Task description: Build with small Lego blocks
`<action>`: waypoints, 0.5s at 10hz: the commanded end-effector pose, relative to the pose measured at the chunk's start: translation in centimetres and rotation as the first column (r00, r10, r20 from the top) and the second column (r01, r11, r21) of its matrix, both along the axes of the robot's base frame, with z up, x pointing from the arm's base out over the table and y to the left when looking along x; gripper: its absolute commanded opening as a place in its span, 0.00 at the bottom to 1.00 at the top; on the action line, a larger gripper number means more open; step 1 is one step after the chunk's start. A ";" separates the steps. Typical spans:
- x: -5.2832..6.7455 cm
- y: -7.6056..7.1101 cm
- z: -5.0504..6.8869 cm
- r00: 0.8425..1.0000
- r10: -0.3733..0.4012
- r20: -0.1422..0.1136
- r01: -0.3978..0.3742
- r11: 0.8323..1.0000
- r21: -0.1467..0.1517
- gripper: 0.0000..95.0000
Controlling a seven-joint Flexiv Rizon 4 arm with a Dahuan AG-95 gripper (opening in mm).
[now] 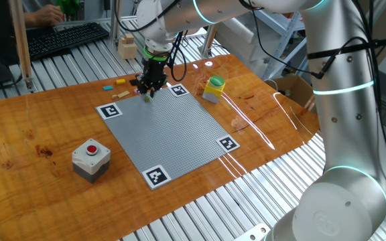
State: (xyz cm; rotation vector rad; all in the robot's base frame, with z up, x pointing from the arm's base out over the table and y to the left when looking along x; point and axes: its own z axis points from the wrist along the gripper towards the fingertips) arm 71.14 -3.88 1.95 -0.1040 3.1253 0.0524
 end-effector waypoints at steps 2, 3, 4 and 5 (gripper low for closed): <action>-0.1 0.0 0.2 1.000 0.001 0.004 -0.001 1.000 0.000 0.00; -0.1 0.1 0.2 1.000 0.001 0.006 -0.001 1.000 0.000 0.00; -0.1 0.1 0.2 1.000 0.001 0.007 -0.001 1.000 0.000 0.00; -0.1 0.1 0.2 1.000 0.001 0.009 -0.001 1.000 0.001 0.00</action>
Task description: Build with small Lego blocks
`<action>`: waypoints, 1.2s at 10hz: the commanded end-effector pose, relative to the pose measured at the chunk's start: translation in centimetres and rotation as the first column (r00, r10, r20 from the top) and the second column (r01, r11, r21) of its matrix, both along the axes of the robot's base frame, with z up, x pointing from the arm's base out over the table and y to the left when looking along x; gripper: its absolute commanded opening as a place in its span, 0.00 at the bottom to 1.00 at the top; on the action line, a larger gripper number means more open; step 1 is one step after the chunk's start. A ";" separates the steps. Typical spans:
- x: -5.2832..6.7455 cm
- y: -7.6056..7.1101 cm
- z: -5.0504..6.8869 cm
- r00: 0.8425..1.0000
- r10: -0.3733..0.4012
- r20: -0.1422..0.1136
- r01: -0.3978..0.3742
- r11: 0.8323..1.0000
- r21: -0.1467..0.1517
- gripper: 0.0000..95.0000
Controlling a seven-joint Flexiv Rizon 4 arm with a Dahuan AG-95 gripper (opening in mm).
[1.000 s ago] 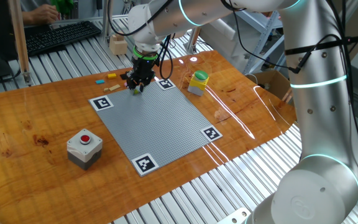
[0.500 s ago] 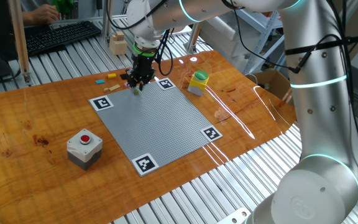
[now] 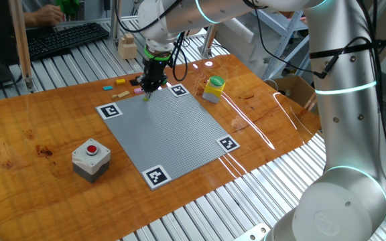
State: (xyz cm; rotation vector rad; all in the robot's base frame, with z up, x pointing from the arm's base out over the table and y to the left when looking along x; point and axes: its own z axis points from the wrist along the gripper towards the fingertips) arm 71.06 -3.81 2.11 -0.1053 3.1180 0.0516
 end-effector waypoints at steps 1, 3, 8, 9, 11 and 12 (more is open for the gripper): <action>0.0 0.0 0.0 1.000 0.001 0.003 -0.001 1.000 0.002 0.00; 0.0 0.0 -0.3 1.000 0.004 0.007 -0.004 1.000 0.003 0.00; 0.3 0.0 -0.7 1.000 0.002 0.013 -0.002 1.000 0.012 0.00; 0.3 0.0 -0.3 1.000 -0.003 0.003 0.003 1.000 0.012 0.00; 0.2 0.0 0.1 1.000 -0.013 -0.009 0.013 1.000 0.007 0.00; 0.2 0.0 0.4 1.000 -0.016 -0.011 0.016 1.000 0.007 0.20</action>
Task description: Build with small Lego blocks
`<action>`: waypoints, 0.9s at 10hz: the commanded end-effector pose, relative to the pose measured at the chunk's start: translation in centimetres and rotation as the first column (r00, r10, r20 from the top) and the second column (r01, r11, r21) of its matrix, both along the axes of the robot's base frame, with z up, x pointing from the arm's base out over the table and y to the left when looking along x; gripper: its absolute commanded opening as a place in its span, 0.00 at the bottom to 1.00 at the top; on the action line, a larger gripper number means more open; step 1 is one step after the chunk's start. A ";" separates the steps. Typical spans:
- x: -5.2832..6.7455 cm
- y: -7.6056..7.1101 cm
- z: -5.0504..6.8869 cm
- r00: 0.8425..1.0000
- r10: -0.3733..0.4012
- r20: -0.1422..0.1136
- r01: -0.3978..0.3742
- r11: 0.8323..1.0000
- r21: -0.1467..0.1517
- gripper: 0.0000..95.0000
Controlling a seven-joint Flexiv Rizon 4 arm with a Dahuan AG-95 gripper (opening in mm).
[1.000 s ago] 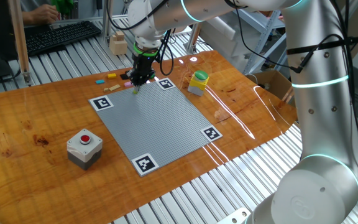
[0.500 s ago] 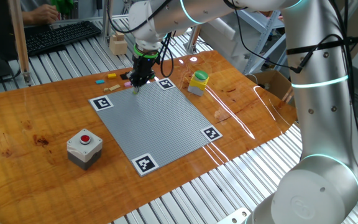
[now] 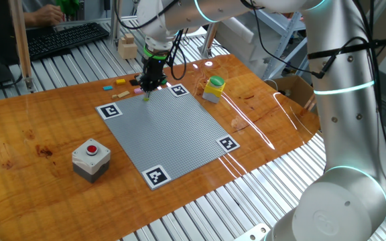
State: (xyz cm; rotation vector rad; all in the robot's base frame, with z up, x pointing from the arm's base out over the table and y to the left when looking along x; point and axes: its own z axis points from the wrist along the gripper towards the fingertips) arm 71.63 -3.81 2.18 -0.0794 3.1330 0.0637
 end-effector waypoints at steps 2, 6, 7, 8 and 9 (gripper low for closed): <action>-0.5 -0.1 0.9 1.000 -0.005 -0.004 0.005 1.000 0.003 0.20; 1.0 2.1 1.9 0.980 -0.201 0.007 0.201 0.979 0.028 0.00; 1.6 2.4 2.3 0.968 -0.251 0.008 0.251 0.968 0.025 0.00; 2.1 2.7 2.4 0.965 -0.262 0.008 0.262 0.965 0.023 0.00; 2.5 3.2 2.5 0.951 -0.308 0.005 0.308 0.951 0.022 0.00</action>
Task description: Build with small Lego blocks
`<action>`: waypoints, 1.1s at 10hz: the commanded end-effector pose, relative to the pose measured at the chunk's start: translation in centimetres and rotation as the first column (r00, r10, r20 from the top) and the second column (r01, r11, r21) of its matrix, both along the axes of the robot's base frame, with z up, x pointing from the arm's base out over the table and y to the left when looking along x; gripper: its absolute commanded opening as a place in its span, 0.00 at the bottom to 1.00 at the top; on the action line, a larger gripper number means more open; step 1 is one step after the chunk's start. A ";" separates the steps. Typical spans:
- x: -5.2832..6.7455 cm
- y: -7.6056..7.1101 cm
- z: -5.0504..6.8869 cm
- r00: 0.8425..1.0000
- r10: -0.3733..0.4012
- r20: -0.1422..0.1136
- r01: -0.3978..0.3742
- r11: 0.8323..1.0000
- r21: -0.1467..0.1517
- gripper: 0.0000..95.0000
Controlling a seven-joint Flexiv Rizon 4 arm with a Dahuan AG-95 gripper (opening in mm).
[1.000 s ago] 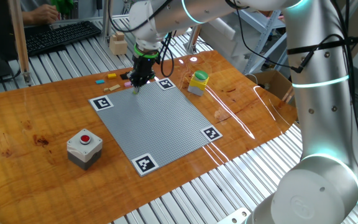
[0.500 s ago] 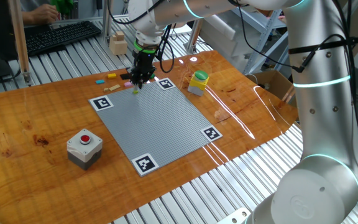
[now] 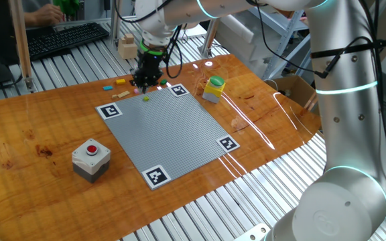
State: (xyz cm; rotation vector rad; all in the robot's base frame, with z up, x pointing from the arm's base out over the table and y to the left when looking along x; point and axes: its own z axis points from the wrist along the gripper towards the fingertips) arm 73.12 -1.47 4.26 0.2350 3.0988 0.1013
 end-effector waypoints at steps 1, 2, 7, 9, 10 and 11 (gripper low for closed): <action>1.2 1.2 0.4 0.987 -0.161 -0.015 0.161 0.987 -0.002 0.00; 1.3 1.7 0.3 0.977 -0.215 -0.015 0.215 0.977 0.002 0.00; 1.6 4.7 -0.1 0.813 -0.581 -0.040 0.582 0.813 0.016 0.00; 1.6 5.8 -0.3 0.733 -0.679 -0.044 0.680 0.733 0.023 0.20; 1.7 6.2 -0.4 0.698 -0.715 -0.042 0.716 0.697 0.028 0.20; 1.7 6.9 -0.5 0.648 -0.761 -0.039 0.762 0.647 0.036 0.20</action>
